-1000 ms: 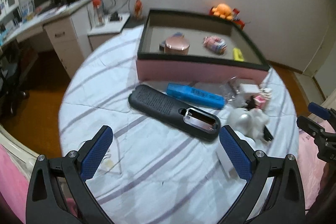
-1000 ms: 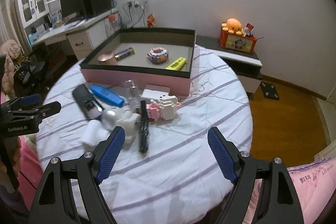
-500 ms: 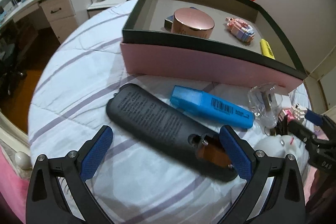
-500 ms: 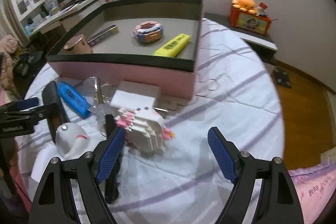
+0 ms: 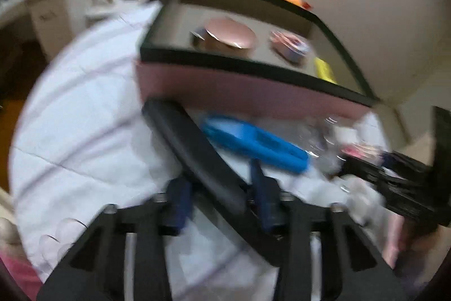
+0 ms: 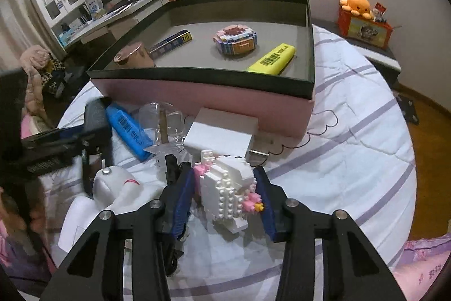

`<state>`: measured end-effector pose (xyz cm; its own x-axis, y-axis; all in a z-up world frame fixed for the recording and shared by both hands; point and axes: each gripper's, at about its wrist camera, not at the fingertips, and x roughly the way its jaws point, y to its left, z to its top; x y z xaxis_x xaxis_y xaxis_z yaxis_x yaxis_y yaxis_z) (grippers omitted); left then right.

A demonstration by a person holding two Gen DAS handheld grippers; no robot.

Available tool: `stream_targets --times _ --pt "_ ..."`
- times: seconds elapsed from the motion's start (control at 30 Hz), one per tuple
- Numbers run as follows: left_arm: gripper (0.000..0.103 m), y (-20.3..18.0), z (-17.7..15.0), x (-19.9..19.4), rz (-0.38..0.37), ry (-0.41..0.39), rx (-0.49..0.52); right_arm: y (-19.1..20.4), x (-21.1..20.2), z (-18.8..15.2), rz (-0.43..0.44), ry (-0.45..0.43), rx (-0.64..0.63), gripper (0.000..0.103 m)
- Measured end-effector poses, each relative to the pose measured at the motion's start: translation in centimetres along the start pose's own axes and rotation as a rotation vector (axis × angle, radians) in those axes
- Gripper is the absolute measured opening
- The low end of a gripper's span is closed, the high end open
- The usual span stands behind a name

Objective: Organize rigid objects
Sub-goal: 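Grasp the black TV remote with the left gripper while the right grasps the white block figure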

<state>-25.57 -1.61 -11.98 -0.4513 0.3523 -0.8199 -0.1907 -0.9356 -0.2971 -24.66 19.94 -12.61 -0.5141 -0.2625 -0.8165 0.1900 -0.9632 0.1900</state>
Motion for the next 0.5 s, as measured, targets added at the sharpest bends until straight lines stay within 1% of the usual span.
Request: stream_targets --times 0.07,0.23,0.27,0.33,0.37,0.47,0.5 --pt "0.033 -0.3 -0.4 -0.2 0.006 -0.005 0.03 -0.2 -0.2 -0.1 0.004 -0.002 0.017 0.042" --pt "0.03 -0.4 -0.7 -0.7 -0.007 -0.008 0.033 -0.6 -1.0 -0.4 -0.026 -0.009 0.033 0.042" --pt "0.027 -0.5 -0.6 -0.8 -0.006 -0.008 0.034 -0.8 -1.3 -0.5 -0.027 -0.01 0.045 0.042" --pt "0.026 0.0 -0.5 -1.2 -0.02 -0.01 0.027 -1.1 -1.6 -0.5 -0.018 -0.015 0.056 0.034" --pt "0.026 0.2 -0.5 -1.5 -0.022 -0.011 0.027 -1.2 -1.8 -0.5 -0.015 -0.016 0.064 0.033" --pt "0.026 0.0 -0.3 -1.6 0.0 -0.02 0.033 -1.1 -2.3 -0.7 -0.045 -0.029 0.067 0.032" --pt "0.025 0.0 -0.4 -1.7 -0.002 -0.02 0.031 -1.1 -2.4 -0.7 -0.037 -0.029 0.071 0.032"
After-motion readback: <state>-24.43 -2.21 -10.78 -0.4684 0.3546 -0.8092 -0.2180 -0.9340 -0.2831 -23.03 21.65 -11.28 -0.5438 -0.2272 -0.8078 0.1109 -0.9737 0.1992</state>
